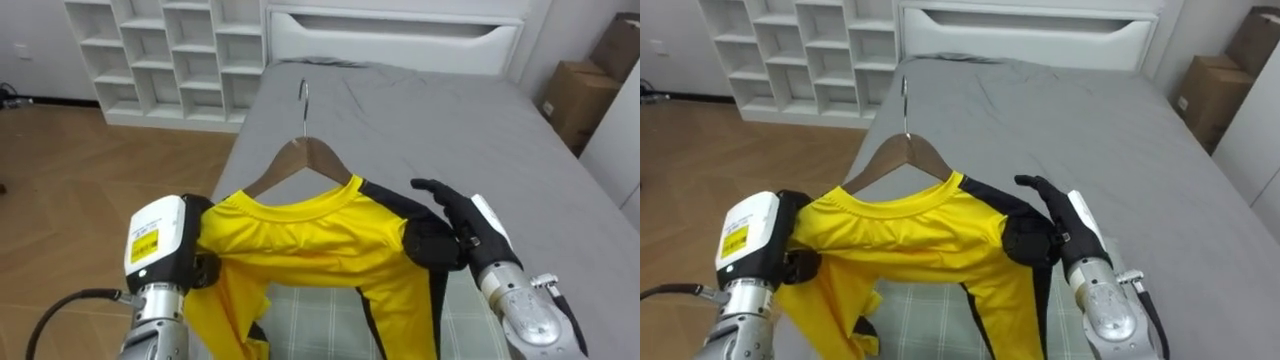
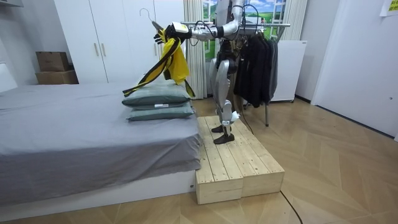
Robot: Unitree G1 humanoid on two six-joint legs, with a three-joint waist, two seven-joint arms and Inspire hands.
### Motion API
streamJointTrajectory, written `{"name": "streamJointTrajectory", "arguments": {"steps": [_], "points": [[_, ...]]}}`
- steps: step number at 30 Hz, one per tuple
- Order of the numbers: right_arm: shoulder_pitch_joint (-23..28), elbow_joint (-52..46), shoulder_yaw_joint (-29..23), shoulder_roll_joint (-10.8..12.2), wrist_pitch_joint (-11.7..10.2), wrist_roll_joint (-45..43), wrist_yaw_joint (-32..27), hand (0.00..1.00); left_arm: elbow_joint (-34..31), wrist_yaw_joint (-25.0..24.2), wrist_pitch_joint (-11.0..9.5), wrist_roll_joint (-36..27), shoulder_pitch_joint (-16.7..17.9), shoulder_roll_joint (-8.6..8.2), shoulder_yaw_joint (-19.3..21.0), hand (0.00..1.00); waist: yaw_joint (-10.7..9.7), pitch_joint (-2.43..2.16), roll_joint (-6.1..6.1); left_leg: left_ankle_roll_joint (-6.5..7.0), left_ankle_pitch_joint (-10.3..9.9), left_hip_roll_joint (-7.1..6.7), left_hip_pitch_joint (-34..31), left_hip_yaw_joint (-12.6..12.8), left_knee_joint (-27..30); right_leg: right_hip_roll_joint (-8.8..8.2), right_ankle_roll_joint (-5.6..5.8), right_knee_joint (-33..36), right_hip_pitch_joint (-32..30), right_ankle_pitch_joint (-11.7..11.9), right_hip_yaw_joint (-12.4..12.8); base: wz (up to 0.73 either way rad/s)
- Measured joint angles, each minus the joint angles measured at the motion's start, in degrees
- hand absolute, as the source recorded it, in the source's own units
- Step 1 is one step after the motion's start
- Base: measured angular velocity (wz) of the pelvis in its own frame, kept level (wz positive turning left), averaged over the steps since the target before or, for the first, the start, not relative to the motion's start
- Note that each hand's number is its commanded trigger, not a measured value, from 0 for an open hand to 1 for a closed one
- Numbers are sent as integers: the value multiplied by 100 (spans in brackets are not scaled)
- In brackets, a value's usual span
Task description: Hang clothes
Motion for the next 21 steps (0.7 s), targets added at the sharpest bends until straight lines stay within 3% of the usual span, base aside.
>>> {"name": "streamJointTrajectory", "arguments": {"steps": [12,21], "points": [[-7,29,-27,68,-1,24,3,0,-134,3,43,351,0,-43,66,100,0,9,50,0,2,-21,2,-48,30,-12,0,-16,49,0,-12,1],[-24,51,-16,-58,0,108,294,0,-158,3,46,360,1,-17,7,100,-6,35,128,2,3,-44,-19,-48,9,-19,-1,-86,58,3,0,0]]}}
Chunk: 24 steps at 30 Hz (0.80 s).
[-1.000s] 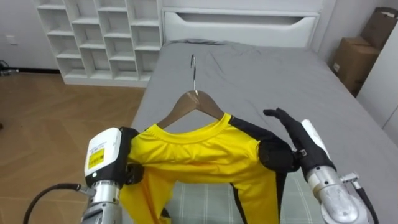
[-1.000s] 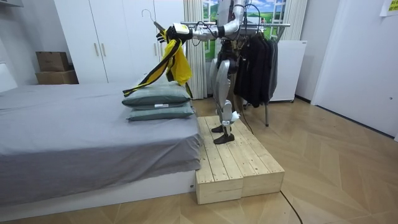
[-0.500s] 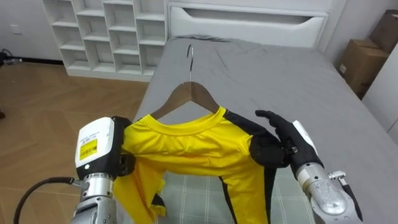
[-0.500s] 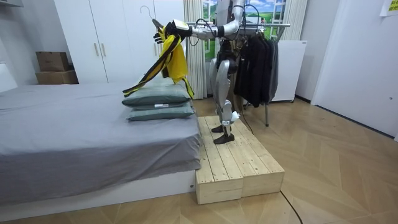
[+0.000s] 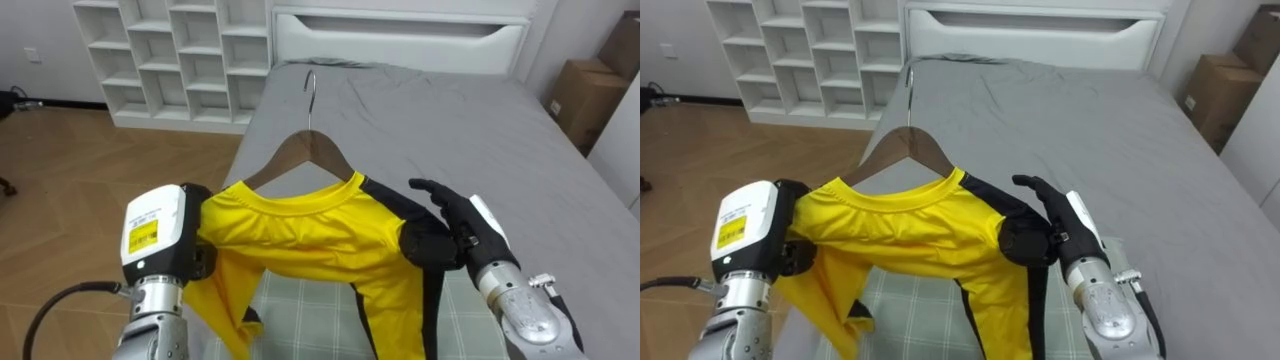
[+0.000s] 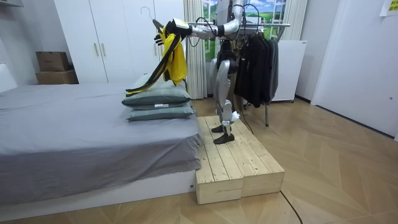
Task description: Hang clothes
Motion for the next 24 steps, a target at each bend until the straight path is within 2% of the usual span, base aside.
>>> {"name": "streamJointTrajectory", "arguments": {"steps": [4,7,11,15,21,24], "points": [[-21,71,126,-225,0,12,378,0,-95,-76,28,158,0,91,-64,100,21,0,-2,0,0,-3,10,-3,-29,-4,1,-12,-7,-1,11,0],[-150,230,315,-395,1,-121,654,0,-299,-195,67,516,0,135,-65,100,45,2,-7,1,2,-9,8,8,-73,-6,3,-11,-51,-2,42,-5],[-567,341,704,-548,5,-421,1090,0,-470,-341,62,917,-38,290,-175,100,10,5,-31,1,2,-8,13,13,-77,-3,6,-11,-57,-4,50,-2],[-743,340,888,-552,-2,-542,1392,0,-488,-485,52,1012,-39,329,-341,100,22,2,-72,1,2,-8,26,-1,-74,-3,6,-14,-45,-5,42,1],[-758,338,875,-600,16,-616,1695,0,-488,-787,54,1080,-39,391,-405,100,27,7,-119,1,2,-31,10,-62,-69,-12,7,-13,-36,-5,12,5],[-760,378,889,-650,27,-624,1917,0,-500,-895,55,1133,-39,515,-498,100,33,8,-119,1,2,-31,8,-62,-69,-12,6,-13,-35,-5,2,0]]}}
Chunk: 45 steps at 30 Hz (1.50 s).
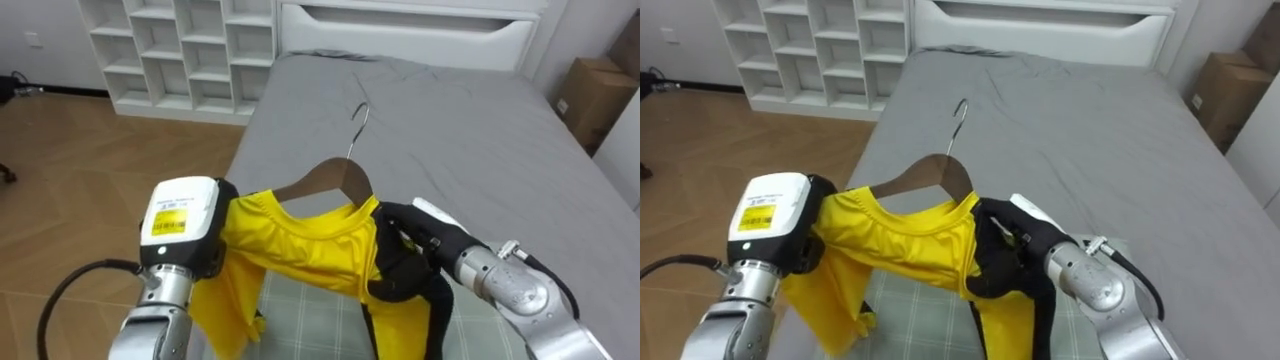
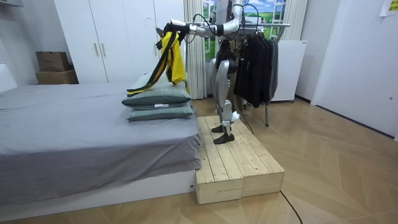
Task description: Hang clothes
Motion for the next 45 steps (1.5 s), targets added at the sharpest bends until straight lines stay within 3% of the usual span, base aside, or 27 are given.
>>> {"name": "streamJointTrajectory", "arguments": {"steps": [8,17,25,39,45], "points": [[-6,266,56,8,17,9,247,0,-83,-357,6,234,-3,105,-121,100,-9,25,-13,0,0,2,-7,-6,-10,5,3,-6,-8,-2,-2,0],[-9,268,49,-22,16,3,213,0,-140,-380,6,228,-3,115,-118,100,17,61,4,0,-1,3,-17,-3,-31,5,3,-6,-32,-2,-2,0],[-12,479,50,45,-66,70,-33,0,-177,-367,-97,248,-4,102,-125,100,1,63,8,0,-1,3,-67,-8,-33,6,6,-16,-76,-4,5,0],[-158,672,14,119,-104,87,-381,0,-184,-53,-225,286,-15,-117,-125,100,-30,59,6,0,1,-7,-92,-57,9,5,6,-13,-63,-4,7,1],[-157,671,-94,302,-205,-62,-903,0,-184,-45,-227,-105,-15,-185,-57,100,-44,54,14,0,0,-6,-44,-56,1,4,6,-11,-19,-4,-10,0]]}}
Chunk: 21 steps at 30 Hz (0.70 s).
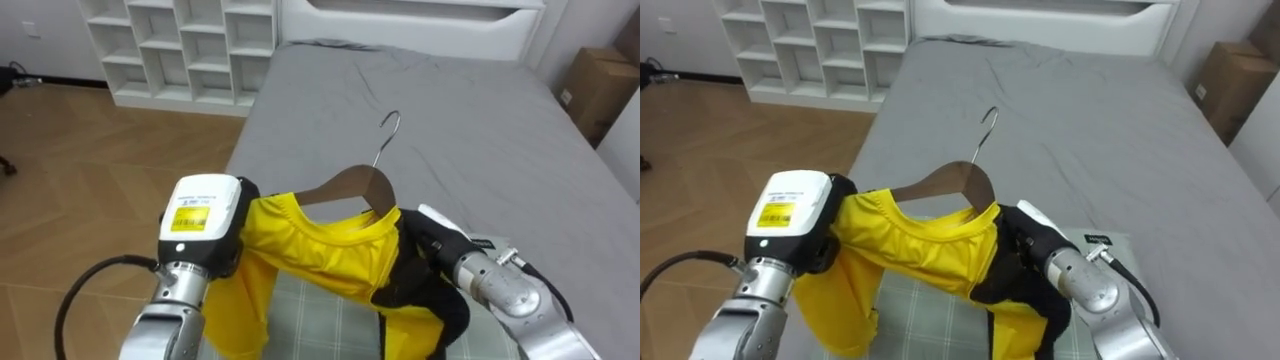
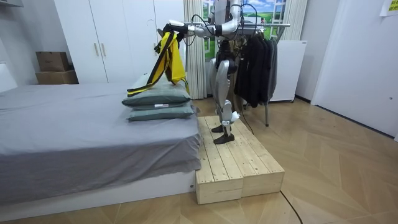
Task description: Hang clothes
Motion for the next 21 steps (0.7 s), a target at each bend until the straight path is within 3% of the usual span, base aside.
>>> {"name": "streamJointTrajectory", "arguments": {"steps": [6,8,9,10,11,12,21], "points": [[-3,-9,-139,131,-45,-771,-525,0,1,43,0,-581,0,-127,14,100,-28,-24,15,0,0,-6,-1,-27,14,-1,0,8,12,0,-49,1],[-3,-90,-148,220,-46,-967,-831,0,1,43,22,-840,0,-123,75,100,-79,-62,42,0,0,-4,1,-22,14,0,0,11,11,0,-28,0],[-3,-113,-147,239,-50,-988,-907,11,1,43,30,-894,0,-123,95,100,-83,-74,56,0,0,-3,3,-17,13,1,0,11,12,0,-19,0],[-3,-138,-144,247,-85,-993,-1048,49,1,43,47,-1018,0,-121,121,100,-101,-94,81,0,0,-3,18,-8,12,-1,0,11,23,0,-9,0],[-3,-161,-141,247,-108,-990,-1178,69,1,43,48,-1085,0,-123,145,100,-125,-104,98,0,0,-4,38,-8,8,-2,1,11,42,0,-7,0],[-3,-185,-136,257,-120,-996,-1285,100,1,44,48,-1179,0,-126,169,100,-134,-106,100,0,0,-3,56,-8,6,-3,1,11,60,-1,-7,0],[0,-186,-45,258,-164,-1416,-1627,100,1,44,50,-1428,-1,-169,252,100,-149,-103,104,0,1,-2,129,15,4,-3,4,10,136,-2,3,0]]}}
